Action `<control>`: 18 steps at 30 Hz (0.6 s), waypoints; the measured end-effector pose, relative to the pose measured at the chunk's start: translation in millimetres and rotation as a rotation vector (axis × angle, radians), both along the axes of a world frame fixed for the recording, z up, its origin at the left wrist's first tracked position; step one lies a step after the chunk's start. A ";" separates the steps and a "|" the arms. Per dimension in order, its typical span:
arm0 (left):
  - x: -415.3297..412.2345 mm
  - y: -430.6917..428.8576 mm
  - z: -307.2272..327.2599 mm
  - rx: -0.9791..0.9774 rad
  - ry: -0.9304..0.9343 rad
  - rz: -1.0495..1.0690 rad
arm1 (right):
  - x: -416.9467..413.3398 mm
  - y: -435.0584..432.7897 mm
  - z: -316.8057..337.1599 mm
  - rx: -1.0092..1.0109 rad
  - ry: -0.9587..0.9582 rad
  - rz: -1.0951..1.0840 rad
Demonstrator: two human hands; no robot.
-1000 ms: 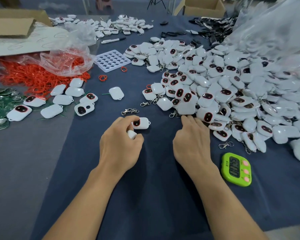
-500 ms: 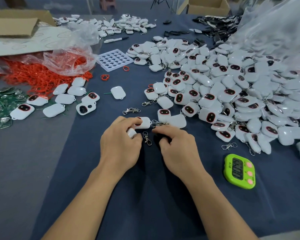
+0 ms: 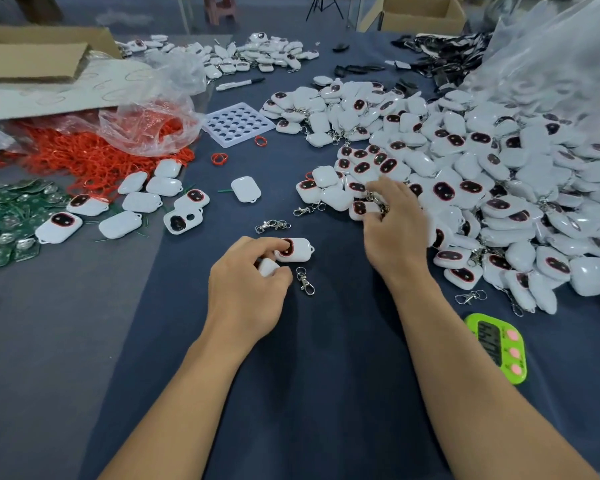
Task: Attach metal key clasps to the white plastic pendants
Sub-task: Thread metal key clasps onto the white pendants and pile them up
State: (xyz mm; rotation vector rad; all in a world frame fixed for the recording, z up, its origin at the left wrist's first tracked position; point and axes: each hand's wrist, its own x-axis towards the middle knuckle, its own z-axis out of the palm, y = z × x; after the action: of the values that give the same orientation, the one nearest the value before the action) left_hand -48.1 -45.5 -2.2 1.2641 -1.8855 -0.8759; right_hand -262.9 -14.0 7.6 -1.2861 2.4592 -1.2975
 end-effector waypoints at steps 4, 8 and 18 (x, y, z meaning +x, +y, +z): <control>-3.7 -1.3 2.6 -0.015 0.007 0.013 | 50.0 25.5 -3.4 -0.007 0.080 0.150; -8.1 -2.8 5.6 -0.013 0.088 0.033 | 100.0 47.1 -9.3 -0.032 0.000 0.218; -5.5 6.5 11.0 0.050 0.155 0.072 | 96.5 48.6 -7.1 -0.125 -0.419 0.211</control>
State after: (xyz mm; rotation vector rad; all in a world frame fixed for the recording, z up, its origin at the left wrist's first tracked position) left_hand -53.6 -39.0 8.8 1.2484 -1.6965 -0.9600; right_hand -166.4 34.6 0.5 -1.1205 1.9350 -1.5014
